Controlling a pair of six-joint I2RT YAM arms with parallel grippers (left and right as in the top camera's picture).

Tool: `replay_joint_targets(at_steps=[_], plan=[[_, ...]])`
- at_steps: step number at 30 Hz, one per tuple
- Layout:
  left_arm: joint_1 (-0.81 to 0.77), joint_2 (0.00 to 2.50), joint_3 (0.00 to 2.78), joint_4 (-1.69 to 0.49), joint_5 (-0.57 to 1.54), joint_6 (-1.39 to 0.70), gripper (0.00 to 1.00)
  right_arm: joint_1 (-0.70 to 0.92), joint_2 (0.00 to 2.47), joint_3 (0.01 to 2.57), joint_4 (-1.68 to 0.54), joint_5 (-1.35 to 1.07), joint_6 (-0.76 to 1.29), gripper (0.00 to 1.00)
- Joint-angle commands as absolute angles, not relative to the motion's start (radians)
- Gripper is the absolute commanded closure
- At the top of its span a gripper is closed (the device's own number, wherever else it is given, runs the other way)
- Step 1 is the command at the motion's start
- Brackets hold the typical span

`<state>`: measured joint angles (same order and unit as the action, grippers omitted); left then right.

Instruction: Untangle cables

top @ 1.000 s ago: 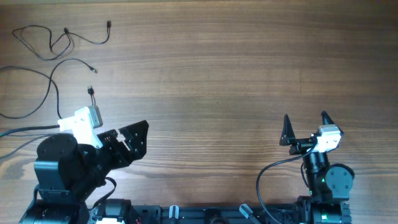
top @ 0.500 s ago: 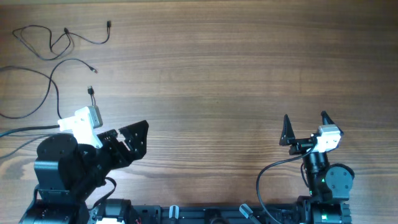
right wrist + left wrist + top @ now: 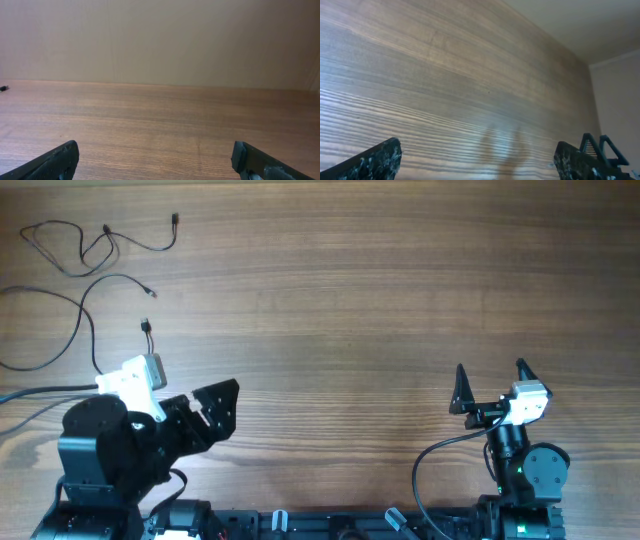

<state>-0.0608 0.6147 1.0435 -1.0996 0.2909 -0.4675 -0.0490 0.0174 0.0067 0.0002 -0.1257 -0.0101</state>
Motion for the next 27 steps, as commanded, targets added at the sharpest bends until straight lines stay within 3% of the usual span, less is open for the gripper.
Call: replay_joint_targets(at_steps=[1,11,27], plan=[[-0.067,0.572,0.981,-1.079,0.249,-0.446,0.0,-0.043,0.005,0.006,0.005,-0.113,-0.023,0.0],[-0.067,0.21,0.602,-0.669,0.272,-0.085,0.0,-0.043,0.005,0.006,0.005,-0.113,-0.023,0.0],[0.004,0.003,0.162,-0.152,0.262,-0.044,0.0,-0.043,0.005,0.006,0.005,-0.113,-0.023,0.0]])
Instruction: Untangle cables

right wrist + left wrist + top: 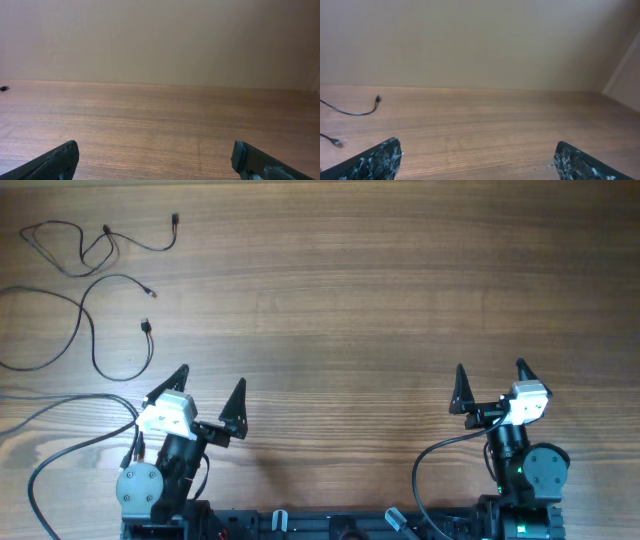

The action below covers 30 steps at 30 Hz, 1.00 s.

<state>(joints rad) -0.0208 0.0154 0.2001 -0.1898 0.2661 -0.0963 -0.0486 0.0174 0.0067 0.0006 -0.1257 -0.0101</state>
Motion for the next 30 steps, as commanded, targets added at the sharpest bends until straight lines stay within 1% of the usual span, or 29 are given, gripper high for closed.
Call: replay_joint_targets(at_steps=[1,4,10,14,17,22,27,30], plan=[[0.018,0.003,0.145,-0.136,0.252,-0.029,0.0,-0.043,0.005,0.006,0.005,-0.113,-0.023,0.0],[0.025,0.003,0.096,-0.128,0.161,-0.033,0.0,-0.043,0.005,0.006,0.005,-0.113,-0.023,0.0],[0.025,0.003,0.006,0.006,0.144,-0.034,0.0,-0.043,0.005,0.006,0.005,-0.113,-0.023,0.0],[0.025,0.003,0.006,-0.001,0.056,-0.033,0.0,-0.043,0.005,0.006,0.005,-0.113,-0.023,0.0],[0.025,0.003,0.006,-0.075,-0.038,-0.03,0.0,-0.043,0.005,0.006,0.005,-0.113,-0.023,0.0],[0.027,0.003,0.006,-0.073,-0.043,0.152,0.0,-0.043,0.005,0.006,0.005,-0.113,-0.023,0.0],[0.035,0.003,0.006,-0.075,-0.047,0.144,0.0,-0.043,0.005,0.006,0.005,-0.113,-0.023,0.0],[0.036,0.003,0.006,-0.073,-0.072,0.07,0.0,-0.043,0.005,0.006,0.005,-0.113,-0.023,0.0]])
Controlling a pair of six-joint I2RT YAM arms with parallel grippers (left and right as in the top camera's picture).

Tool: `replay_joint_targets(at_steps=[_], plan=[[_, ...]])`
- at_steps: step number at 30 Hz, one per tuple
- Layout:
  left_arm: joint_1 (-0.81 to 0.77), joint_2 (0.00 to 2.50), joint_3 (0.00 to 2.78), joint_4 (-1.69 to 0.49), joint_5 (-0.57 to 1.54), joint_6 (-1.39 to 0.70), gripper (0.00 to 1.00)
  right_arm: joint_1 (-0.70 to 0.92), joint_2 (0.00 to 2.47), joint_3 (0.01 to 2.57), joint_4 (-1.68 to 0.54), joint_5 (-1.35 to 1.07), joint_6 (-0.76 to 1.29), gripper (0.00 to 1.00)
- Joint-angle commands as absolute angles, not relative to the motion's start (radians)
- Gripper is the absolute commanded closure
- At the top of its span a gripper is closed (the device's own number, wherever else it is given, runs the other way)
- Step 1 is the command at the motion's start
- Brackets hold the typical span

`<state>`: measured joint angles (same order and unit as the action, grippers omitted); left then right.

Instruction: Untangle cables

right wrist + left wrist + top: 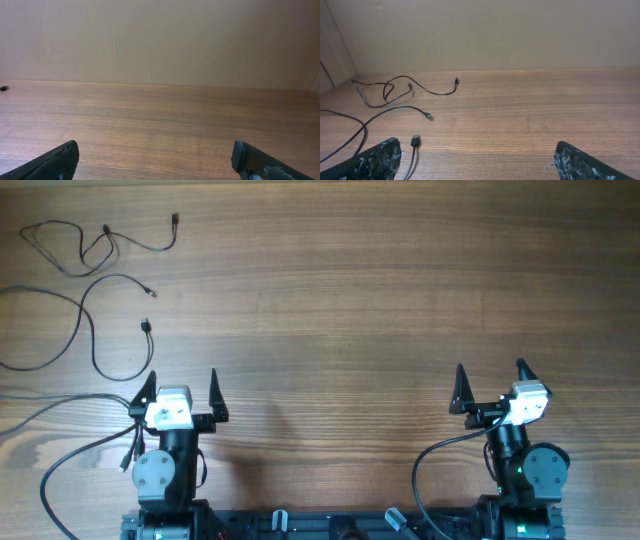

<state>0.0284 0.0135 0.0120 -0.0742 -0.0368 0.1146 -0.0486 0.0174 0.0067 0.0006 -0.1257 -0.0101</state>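
Two thin black cables lie apart at the table's far left. The short cable (100, 243) makes a small loop near the back edge, also visible as the short cable (400, 90). The longer cable (90, 330) curves below it, ending in a plug (415, 142) just ahead of my left fingertip. My left gripper (180, 388) stands open at the front left, holding nothing, facing the cables. My right gripper (490, 385) rests open and empty at the front right; its view shows only bare wood.
The wooden table (380, 290) stretches between the arms. Grey arm leads (60, 420) trail over the front left corner. A beige wall (160, 40) stands behind the table's far edge.
The left arm has turned to the left: its wrist view now takes in both cables, where before only their ends showed at the left. The right arm has not moved.
At first the left arm leaned over the front left, its gripper open and pointing right across bare wood. Then it stood folded back near the front edge, facing the far wall. Now it faces the cables. The cables and the right arm stayed put throughout.
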Motion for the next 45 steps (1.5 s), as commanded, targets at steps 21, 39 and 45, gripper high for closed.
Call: replay_joint_targets(at_steps=[21,39,45], plan=[[0.013,0.003,0.006,-0.069,-0.06,0.044,0.0,-0.043,0.005,0.006,0.005,-0.113,-0.023,0.0],[0.013,0.005,0.006,-0.068,-0.06,0.044,0.0,-0.043,0.005,0.006,0.005,-0.113,-0.023,0.0],[0.013,0.005,0.006,-0.068,-0.06,0.044,0.0,-0.043,0.005,0.006,0.005,-0.113,-0.023,0.0]])
